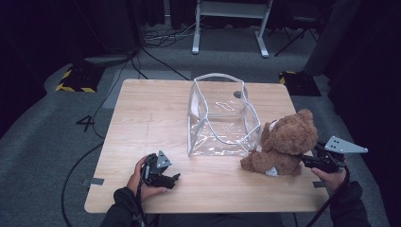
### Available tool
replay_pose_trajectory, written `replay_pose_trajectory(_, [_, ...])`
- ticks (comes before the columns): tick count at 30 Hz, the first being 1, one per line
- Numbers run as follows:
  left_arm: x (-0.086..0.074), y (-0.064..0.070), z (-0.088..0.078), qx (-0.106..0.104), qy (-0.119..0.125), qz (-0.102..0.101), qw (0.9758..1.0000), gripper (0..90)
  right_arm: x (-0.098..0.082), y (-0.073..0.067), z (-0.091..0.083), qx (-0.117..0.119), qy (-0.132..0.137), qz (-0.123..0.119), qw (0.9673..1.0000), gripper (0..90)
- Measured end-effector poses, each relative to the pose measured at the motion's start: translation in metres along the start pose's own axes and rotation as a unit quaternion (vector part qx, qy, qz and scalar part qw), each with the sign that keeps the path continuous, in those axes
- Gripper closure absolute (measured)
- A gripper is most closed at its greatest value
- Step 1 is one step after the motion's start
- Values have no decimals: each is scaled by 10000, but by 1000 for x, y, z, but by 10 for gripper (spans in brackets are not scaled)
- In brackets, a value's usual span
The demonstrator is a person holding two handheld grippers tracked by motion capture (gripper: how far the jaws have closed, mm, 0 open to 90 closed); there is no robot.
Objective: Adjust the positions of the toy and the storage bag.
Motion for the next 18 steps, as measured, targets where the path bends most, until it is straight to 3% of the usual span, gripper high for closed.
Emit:
replay_pose_trajectory(7, [-5, -3, 1, -156, 80, -171, 9997, 160, 2, 2, 11, -142, -53, 508, 9986, 134])
replay_pose_trajectory(14, [-6, -4, 2, -180, 156, -244, 9994, 149, 2, -2, 26, -575, -83, 669, 9961, 81])
replay_pose_trajectory(18, [-6, -5, 2, -136, 174, -294, 9993, 140, 0, -5, 33, -687, -113, 622, 9956, 106])
Point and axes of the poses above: each handheld gripper's, and its own axes: z roughly forward along the jaws, x roughly out of its top, y roughly to its right, the point moved 7 cm from there along z, roughly forward along the jaws, and after that the axes turned 8 degrees about y, right-handed, at the moved point
